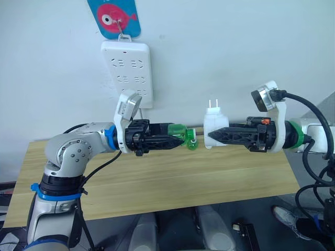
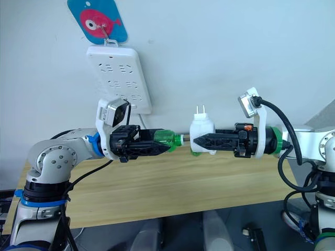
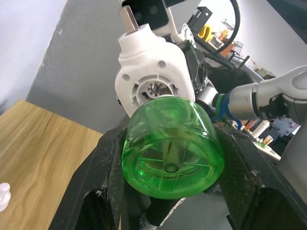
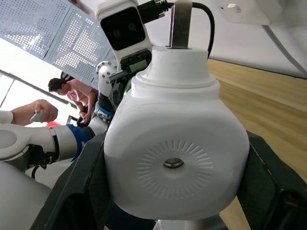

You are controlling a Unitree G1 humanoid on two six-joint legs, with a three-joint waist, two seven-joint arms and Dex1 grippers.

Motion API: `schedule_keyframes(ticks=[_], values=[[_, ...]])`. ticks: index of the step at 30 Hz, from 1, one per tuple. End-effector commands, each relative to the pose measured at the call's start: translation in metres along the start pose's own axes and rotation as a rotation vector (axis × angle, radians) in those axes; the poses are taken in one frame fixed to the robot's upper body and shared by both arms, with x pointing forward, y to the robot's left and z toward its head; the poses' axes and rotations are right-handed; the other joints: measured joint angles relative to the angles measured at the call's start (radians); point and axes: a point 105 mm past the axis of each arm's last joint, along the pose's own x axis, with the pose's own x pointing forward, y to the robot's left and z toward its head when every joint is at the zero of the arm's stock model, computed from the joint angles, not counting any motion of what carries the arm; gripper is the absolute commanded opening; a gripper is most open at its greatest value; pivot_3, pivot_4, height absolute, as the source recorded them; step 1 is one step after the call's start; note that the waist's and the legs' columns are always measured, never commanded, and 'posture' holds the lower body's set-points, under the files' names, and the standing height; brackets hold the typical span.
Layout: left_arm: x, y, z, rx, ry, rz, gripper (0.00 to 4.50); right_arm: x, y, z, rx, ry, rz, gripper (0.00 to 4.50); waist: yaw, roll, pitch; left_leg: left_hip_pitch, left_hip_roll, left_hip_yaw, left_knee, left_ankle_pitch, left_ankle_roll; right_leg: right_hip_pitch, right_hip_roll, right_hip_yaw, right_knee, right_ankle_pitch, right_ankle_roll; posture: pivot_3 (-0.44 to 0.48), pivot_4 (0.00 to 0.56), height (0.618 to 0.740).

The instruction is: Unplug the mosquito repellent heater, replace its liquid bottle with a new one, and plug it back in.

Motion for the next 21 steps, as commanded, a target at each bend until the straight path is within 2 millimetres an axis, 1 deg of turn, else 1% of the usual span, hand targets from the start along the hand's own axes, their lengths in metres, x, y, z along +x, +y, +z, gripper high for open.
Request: schedule_keyframes(ticks=[1, 4, 10, 15, 21], values=[[0.0035, -0.0018, 0.0046, 0.042, -0.004, -0.015, 2.28, -0.0002, 0.0124, 0.0056, -0.041, -0.015, 0.027, 3.01, 0.0, 0.0, 0.0, 0.0, 0.0, 0.0, 0.001, 0.0, 0.0, 0.0, 0.0, 0.0, 0.0, 0.0, 0.0, -0.191, 0.192, 0.74], [0.0049, 0.0006, 0.0045, 0.045, -0.01, -0.012, 2.28, -0.0002, 0.0169, 0.0041, -0.036, -0.01, 0.043, 3.01, 0.0, 0.0, 0.0, -0.001, 0.0, 0.0, 0.003, 0.0, 0.001, 0.0, 0.0, 0.001, 0.0, 0.002, 0.002, -0.195, 0.19, 0.74], [0.0072, 0.0007, 0.0047, 0.045, -0.018, -0.027, 2.28, 0.0019, 0.0197, -0.0013, -0.029, 0.013, 0.049, 3.01, 0.0, 0.001, -0.008, -0.001, 0.0, 0.001, 0.004, 0.0, 0.001, 0.0, 0.0, 0.001, 0.0, 0.003, 0.002, -0.2, 0.187, 0.74], [0.0084, -0.0013, 0.0068, 0.048, -0.017, -0.051, 2.28, 0.0034, 0.0177, -0.0014, -0.031, 0.012, 0.039, 3.01, 0.0, 0.002, -0.013, -0.001, 0.0, 0.001, 0.004, 0.0, 0.001, 0.0, 0.001, 0.001, 0.0, 0.003, 0.002, -0.199, 0.18, 0.74], [0.0095, -0.0058, 0.0086, 0.043, -0.015, -0.077, 2.28, 0.004, 0.0105, -0.0015, -0.031, 0.005, 0.007, 3.01, -0.001, 0.002, -0.016, -0.001, 0.0, 0.001, 0.004, 0.0, 0.001, 0.0, 0.001, 0.001, 0.0, 0.003, 0.001, -0.198, 0.178, 0.74]])
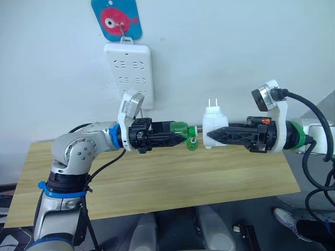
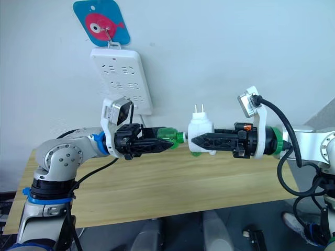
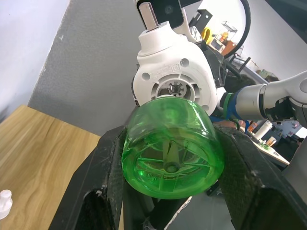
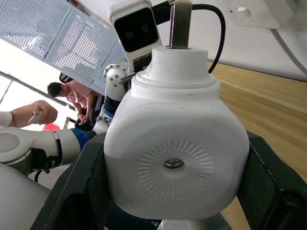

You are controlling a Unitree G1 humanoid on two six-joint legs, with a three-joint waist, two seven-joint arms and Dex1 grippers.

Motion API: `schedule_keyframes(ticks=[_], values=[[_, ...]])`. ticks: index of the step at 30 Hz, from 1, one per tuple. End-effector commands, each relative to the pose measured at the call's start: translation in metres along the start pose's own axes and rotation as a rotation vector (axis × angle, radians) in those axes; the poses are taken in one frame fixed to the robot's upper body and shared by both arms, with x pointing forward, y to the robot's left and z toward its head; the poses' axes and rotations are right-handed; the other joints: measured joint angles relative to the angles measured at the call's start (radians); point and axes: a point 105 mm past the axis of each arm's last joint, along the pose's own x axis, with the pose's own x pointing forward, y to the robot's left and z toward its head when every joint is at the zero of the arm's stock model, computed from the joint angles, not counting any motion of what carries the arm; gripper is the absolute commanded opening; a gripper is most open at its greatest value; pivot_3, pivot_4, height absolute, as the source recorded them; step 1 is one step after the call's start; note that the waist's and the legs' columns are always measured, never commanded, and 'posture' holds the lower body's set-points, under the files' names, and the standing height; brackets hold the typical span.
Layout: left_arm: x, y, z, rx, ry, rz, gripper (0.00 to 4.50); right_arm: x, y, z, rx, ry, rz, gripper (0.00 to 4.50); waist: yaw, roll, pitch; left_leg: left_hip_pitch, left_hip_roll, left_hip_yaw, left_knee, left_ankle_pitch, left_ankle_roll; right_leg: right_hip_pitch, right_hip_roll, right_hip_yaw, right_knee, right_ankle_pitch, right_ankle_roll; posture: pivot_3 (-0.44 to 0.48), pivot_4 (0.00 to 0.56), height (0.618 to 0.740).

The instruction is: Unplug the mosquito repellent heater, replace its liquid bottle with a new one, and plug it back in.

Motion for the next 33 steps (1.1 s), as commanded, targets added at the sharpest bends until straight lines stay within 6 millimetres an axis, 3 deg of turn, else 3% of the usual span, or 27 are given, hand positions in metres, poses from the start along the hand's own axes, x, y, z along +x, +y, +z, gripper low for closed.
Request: schedule_keyframes(ticks=[1, 12, 33], values=[[0.007, -0.014, 0.008, 0.046, -0.002, -0.083, 2.28, 0.001, 0.004, -0.001, -0.031, 0.009, 0.0, 3.01, 0.0, 0.0, -0.001, 0.0, 0.0, 0.0, 0.0, 0.0, 0.0, 0.0, 0.0, 0.0, 0.0, 0.0, 0.0, -0.198, 0.178, 0.74], [0.006, -0.012, 0.008, 0.049, 0.008, -0.075, 2.28, -0.005, -0.002, -0.001, -0.03, 0.017, -0.028, 3.01, -0.002, 0.0, -0.003, 0.0, 0.0, 0.0, 0.0, 0.0, 0.0, 0.0, 0.0, 0.0, 0.0, 0.0, 0.0, -0.199, 0.176, 0.74], [0.022, -0.004, 0.003, 0.095, 0.008, -0.061, 2.28, 0.011, 0.0, 0.0, -0.086, 0.04, -0.055, 3.01, -0.022, 0.0, -0.008, 0.0, 0.0, 0.0, 0.001, 0.0, 0.0, 0.0, 0.0, 0.0, 0.001, 0.0, 0.0, -0.2, 0.177, 0.74]])
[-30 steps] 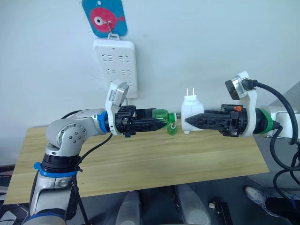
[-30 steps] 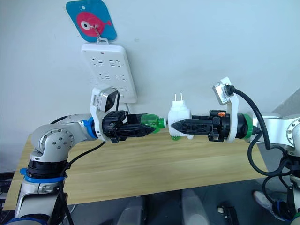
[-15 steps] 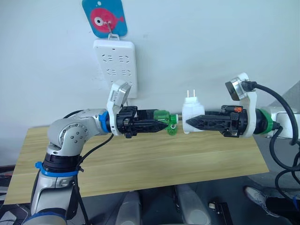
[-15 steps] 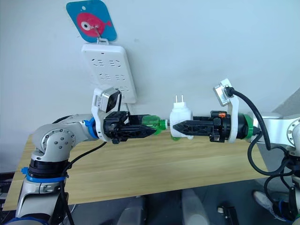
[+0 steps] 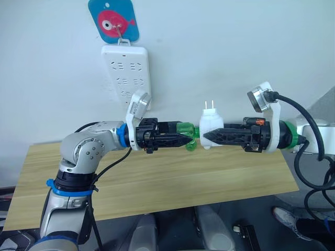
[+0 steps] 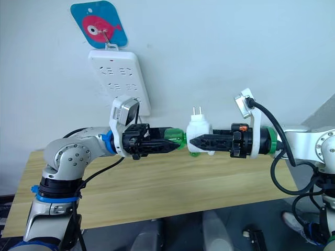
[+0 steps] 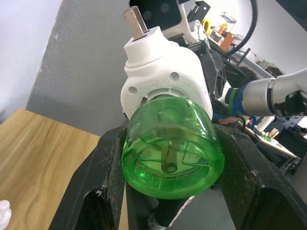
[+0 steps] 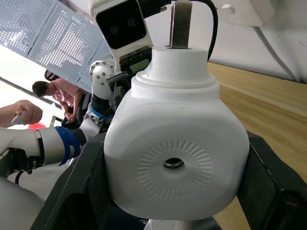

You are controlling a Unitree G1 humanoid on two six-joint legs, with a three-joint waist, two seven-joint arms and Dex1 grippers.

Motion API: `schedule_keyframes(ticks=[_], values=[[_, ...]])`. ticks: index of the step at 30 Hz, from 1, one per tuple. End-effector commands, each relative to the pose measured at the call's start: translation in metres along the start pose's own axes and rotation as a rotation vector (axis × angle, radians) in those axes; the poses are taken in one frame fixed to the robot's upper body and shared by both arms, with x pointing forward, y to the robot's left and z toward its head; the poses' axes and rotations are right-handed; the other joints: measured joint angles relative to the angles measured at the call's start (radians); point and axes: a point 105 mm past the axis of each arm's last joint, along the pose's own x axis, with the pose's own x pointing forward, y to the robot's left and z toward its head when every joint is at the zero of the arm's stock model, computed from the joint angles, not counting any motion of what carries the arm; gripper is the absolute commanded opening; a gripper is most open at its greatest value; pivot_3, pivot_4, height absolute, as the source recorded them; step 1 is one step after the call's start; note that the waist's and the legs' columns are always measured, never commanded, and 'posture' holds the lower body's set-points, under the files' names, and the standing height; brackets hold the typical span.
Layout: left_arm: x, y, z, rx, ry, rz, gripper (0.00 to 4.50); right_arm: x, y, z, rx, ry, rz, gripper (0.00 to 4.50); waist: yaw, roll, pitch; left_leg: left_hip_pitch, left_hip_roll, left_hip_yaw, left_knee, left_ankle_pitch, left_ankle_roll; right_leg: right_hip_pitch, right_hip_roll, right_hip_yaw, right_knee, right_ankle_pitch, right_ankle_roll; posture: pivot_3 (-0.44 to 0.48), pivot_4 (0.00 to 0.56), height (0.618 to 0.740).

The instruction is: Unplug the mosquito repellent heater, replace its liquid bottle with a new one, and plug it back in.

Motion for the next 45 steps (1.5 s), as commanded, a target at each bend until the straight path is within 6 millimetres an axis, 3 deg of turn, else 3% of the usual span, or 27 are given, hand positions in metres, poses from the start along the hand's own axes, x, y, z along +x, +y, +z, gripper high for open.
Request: schedule_keyframes(ticks=[1, 14, 20, 24, 25, 45], values=[[0.011, -0.011, 0.006, 0.064, 0.003, -0.073, 2.28, 0.007, 0.009, 0.001, -0.054, 0.018, 0.008, 3.01, -0.001, 0.0, -0.001, 0.0, 0.0, 0.0, 0.0, 0.0, 0.0, 0.0, 0.0, 0.0, 0.0, 0.0, 0.0, -0.2, 0.177, 0.74], [0.015, -0.014, -0.001, 0.096, 0.048, -0.118, 2.28, 0.014, 0.022, -0.002, -0.065, 0.086, 0.075, 3.01, -0.003, 0.0, -0.003, 0.001, 0.0, 0.001, 0.001, 0.0, 0.0, 0.0, 0.0, 0.001, 0.003, 0.0, 0.0, -0.209, 0.179, 0.74], [0.02, -0.012, 0.001, 0.103, 0.026, -0.121, 2.28, 0.016, 0.017, -0.001, -0.045, 0.092, 0.05, 3.01, -0.003, 0.0, -0.004, 0.001, 0.0, 0.001, 0.001, 0.0, 0.0, 0.0, 0.0, 0.001, 0.004, 0.0, 0.0, -0.21, 0.177, 0.74], [0.019, -0.011, 0.001, 0.105, 0.018, -0.109, 2.28, 0.013, 0.013, 0.0, -0.035, 0.085, 0.021, 4.39, -0.003, 0.0, -0.005, 0.001, 0.0, 0.001, 0.001, 0.0, 0.0, 0.0, 0.0, 0.001, 0.004, 0.0, 0.0, -0.211, 0.177, 0.74], [0.019, -0.01, 0.001, 0.105, 0.015, -0.106, 2.28, 0.012, 0.011, 0.0, -0.032, 0.08, 0.009, 4.5, -0.003, 0.0, -0.005, 0.001, 0.0, 0.001, 0.001, 0.0, 0.0, 0.0, 0.0, 0.001, 0.004, 0.0, 0.0, -0.211, 0.177, 0.74], [0.009, 0.001, -0.005, 0.076, -0.024, -0.027, 2.28, -0.026, 0.003, 0.02, 0.013, 0.029, -0.093, 4.5, -0.004, 0.007, -0.013, 0.002, 0.0, 0.002, 0.001, 0.0, 0.001, 0.0, 0.001, 0.002, 0.005, 0.0, 0.0, -0.214, 0.16, 0.74]])
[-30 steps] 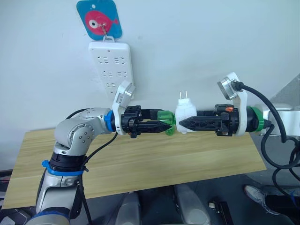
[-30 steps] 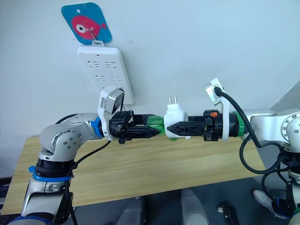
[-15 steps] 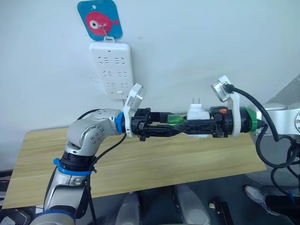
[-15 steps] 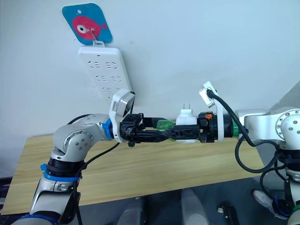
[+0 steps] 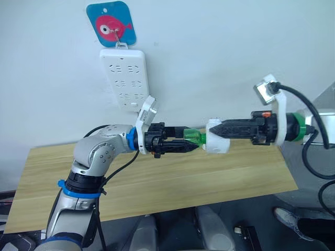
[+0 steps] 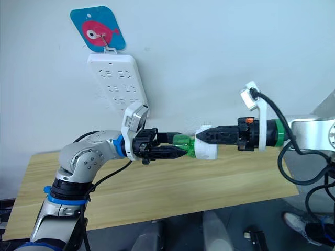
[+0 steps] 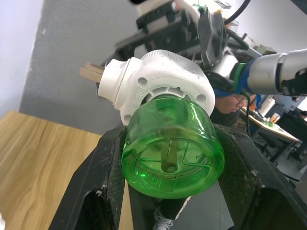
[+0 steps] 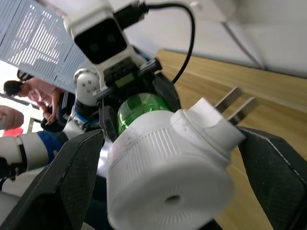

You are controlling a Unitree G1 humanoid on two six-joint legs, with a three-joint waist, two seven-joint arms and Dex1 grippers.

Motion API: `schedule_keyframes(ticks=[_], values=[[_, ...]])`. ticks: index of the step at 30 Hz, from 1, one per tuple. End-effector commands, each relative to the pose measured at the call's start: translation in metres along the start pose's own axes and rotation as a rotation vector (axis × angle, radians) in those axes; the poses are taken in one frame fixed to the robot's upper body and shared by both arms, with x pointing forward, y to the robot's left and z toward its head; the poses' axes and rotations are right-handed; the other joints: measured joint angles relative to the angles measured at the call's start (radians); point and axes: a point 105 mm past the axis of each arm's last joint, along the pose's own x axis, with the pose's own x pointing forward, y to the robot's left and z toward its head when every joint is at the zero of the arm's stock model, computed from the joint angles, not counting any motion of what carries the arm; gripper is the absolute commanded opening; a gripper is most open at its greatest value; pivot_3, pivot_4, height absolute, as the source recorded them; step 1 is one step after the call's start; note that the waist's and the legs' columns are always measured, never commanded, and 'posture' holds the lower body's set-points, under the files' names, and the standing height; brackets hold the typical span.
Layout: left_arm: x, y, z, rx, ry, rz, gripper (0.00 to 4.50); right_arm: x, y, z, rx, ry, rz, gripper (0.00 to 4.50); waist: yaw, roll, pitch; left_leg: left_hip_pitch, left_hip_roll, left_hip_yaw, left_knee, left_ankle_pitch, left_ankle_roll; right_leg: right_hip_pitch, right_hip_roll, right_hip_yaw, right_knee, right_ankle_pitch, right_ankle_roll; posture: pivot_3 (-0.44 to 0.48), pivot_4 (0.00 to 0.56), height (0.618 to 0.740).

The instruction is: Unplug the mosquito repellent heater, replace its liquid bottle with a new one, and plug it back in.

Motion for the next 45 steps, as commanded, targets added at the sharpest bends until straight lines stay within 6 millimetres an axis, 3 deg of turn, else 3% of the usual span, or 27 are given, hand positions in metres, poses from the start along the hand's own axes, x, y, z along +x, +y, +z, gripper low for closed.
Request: schedule_keyframes(ticks=[1, 5, 16, 20, 23, 26, 33, 40, 45], values=[[-0.001, -0.005, 0.012, 0.044, -0.05, -0.007, 2.28, -0.008, 0.011, 0.005, -0.026, -0.016, 0.033, 4.5, 0.0, 0.0, 0.0, 0.0, 0.0, 0.0, 0.0, 0.0, 0.0, 0.0, 0.0, 0.0, 0.0, 0.0, 0.0, -0.214, 0.16, 0.74], [0.0, -0.005, 0.013, 0.026, -0.075, -0.006, 2.28, -0.009, 0.011, 0.002, -0.023, -0.003, 0.039, 4.5, -0.001, 0.002, -0.003, 0.0, 0.0, 0.0, 0.0, 0.0, 0.0, 0.0, 0.0, 0.0, 0.0, 0.0, 0.0, -0.213, 0.16, 0.74], [-0.003, 0.003, 0.02, -0.008, -0.142, 0.038, 2.28, -0.036, -0.006, 0.01, 0.005, -0.068, -0.081, 4.5, 0.0, 0.004, -0.006, 0.0, 0.0, 0.001, 0.0, 0.0, 0.0, 0.0, 0.0, 0.001, 0.0, 0.0, 0.0, -0.213, 0.153, 0.74], [-0.005, 0.003, 0.023, -0.038, -0.158, 0.034, 2.28, -0.042, -0.021, 0.017, -0.16, -0.126, -0.219, 4.5, 0.0, 0.005, -0.008, 0.0, 0.0, 0.001, 0.0, 0.0, 0.0, 0.0, 0.0, 0.001, 0.0, 0.0, 0.0, -0.213, 0.153, 0.74], [-0.009, 0.0, 0.023, -0.065, -0.148, 0.008, 2.28, -0.037, -0.031, 0.02, -0.334, -0.152, -0.304, 3.9, -0.003, 0.005, -0.012, 0.001, 0.0, 0.001, 0.0, 0.0, 0.0, 0.0, 0.0, 0.001, 0.0, 0.0, 0.0, -0.216, 0.153, 0.74], [-0.012, -0.004, 0.026, -0.093, -0.139, -0.016, 2.28, -0.023, -0.029, 0.02, -0.472, -0.189, -0.279, 2.81, -0.006, 0.008, -0.018, 0.001, 0.0, 0.001, 0.0, 0.0, -0.001, 0.0, 0.001, 0.001, 0.0, 0.0, 0.0, -0.214, 0.15, 0.74], [-0.017, -0.001, 0.038, -0.174, -0.201, -0.024, 2.28, -0.002, -0.025, 0.008, -0.5, -0.127, -0.144, 0.17, -0.006, 0.008, -0.027, 0.002, 0.0, 0.0, 0.0, 0.0, -0.001, 0.001, 0.0, 0.001, 0.0, 0.0, 0.0, -0.219, 0.146, 0.74], [-0.017, 0.002, 0.044, -0.222, -0.241, -0.026, 2.28, 0.023, -0.015, 0.002, -0.46, -0.134, -0.029, 0.0, -0.016, 0.009, -0.031, 0.001, 0.0, -0.001, 0.0, 0.001, -0.001, 0.001, 0.0, 0.0, 0.0, 0.0, 0.0, -0.224, 0.144, 0.74], [-0.018, 0.004, 0.045, -0.234, -0.251, -0.014, 2.28, 0.028, -0.004, 0.004, -0.449, -0.143, 0.028, 0.0, -0.023, 0.009, -0.033, 0.002, 0.0, -0.001, 0.0, 0.001, -0.002, 0.001, 0.0, 0.0, 0.001, 0.0, 0.0, -0.224, 0.143, 0.74]])
